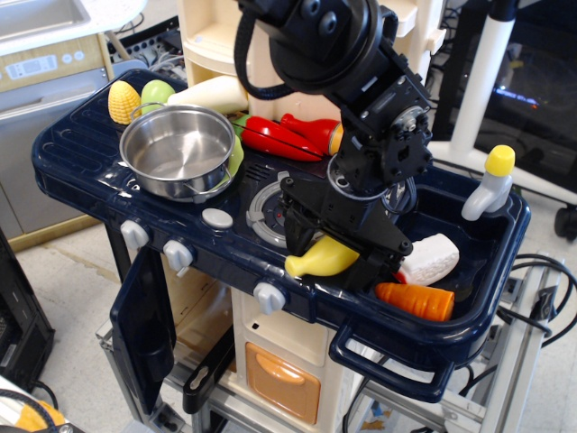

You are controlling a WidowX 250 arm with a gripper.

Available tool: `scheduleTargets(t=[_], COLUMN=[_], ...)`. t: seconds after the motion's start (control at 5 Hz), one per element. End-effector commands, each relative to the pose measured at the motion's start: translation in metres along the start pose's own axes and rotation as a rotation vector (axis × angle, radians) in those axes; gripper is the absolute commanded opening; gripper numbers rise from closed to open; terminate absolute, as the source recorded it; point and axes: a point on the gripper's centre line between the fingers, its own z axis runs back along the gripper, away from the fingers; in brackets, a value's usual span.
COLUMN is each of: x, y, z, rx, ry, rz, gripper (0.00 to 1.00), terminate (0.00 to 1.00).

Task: Put banana in pot or pan

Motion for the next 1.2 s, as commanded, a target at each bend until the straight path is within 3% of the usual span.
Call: scheduleTargets(t=[0.0, 0.2, 0.4, 0.6, 0.8, 1.0], x=[0.005, 0.007, 0.009, 0.013, 0.021, 0.027], y=[-0.002, 0.012, 0.045, 0.081, 0.123, 0.154], z=[-0.001, 0.031, 0.058, 0.072, 0.074, 0.069], rx=[-0.050, -0.064, 0.004, 0.091, 0.089, 0.104], ry=[-0.021, 0.054, 0.107, 0.112, 0.152, 0.154], rz=[0.054, 0.091, 0.109, 0.139, 0.130, 0.094], gripper=[0.00, 0.00, 0.00, 0.00, 0.00, 0.00], terminate=[0.00, 0.00, 0.00, 0.00, 0.00, 0.00])
